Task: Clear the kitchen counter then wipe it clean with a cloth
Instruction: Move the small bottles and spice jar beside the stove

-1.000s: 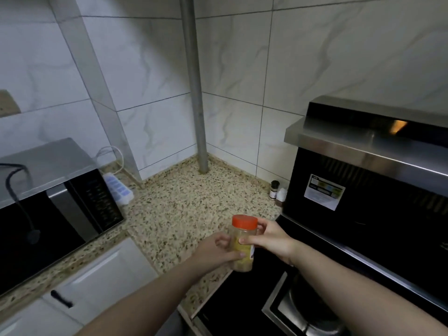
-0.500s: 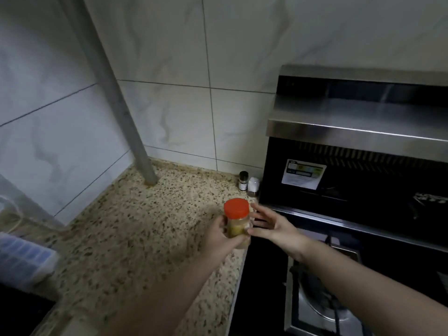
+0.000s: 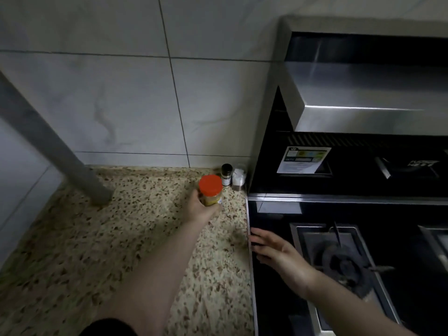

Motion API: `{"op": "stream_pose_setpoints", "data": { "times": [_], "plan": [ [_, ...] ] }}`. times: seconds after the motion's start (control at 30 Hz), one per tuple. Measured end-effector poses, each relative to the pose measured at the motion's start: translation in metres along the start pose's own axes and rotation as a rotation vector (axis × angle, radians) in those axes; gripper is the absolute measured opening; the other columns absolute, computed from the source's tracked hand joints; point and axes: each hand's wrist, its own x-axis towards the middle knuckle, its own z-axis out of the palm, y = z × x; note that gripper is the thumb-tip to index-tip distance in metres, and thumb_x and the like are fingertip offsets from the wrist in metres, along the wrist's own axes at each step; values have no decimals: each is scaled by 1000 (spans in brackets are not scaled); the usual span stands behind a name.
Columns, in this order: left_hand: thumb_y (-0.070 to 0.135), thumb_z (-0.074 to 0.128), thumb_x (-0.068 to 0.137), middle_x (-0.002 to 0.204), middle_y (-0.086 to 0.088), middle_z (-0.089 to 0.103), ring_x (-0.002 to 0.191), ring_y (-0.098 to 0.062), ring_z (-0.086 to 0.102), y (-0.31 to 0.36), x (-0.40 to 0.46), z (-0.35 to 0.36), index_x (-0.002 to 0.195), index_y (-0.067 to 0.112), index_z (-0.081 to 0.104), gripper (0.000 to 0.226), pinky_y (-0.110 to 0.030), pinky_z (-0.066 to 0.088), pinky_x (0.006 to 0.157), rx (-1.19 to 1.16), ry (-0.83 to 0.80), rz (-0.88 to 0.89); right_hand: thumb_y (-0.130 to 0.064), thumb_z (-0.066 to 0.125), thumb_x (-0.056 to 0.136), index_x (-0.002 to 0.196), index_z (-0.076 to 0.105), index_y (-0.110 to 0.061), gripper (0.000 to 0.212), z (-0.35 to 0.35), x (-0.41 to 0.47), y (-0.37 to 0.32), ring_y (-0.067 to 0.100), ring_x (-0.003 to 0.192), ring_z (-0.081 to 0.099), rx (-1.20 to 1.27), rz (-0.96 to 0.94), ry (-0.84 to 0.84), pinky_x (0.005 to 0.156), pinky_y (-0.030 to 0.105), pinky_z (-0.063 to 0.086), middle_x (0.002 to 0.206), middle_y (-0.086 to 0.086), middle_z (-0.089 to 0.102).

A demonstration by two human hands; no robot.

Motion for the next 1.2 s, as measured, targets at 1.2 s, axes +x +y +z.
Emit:
{"op": "stream_pose_setpoints", "data": {
  "times": [1.2],
  "plan": [
    [7, 69, 89, 77, -5, 66, 66, -11, 60, 66, -122, 102, 90, 6, 65, 5, -18, 46, 54, -251, -253, 89, 11, 66, 85, 95, 71, -9, 22, -68, -83, -8, 14, 74, 69, 533, -156, 369, 69, 26, 60, 86, 7, 67]
  ]
}}
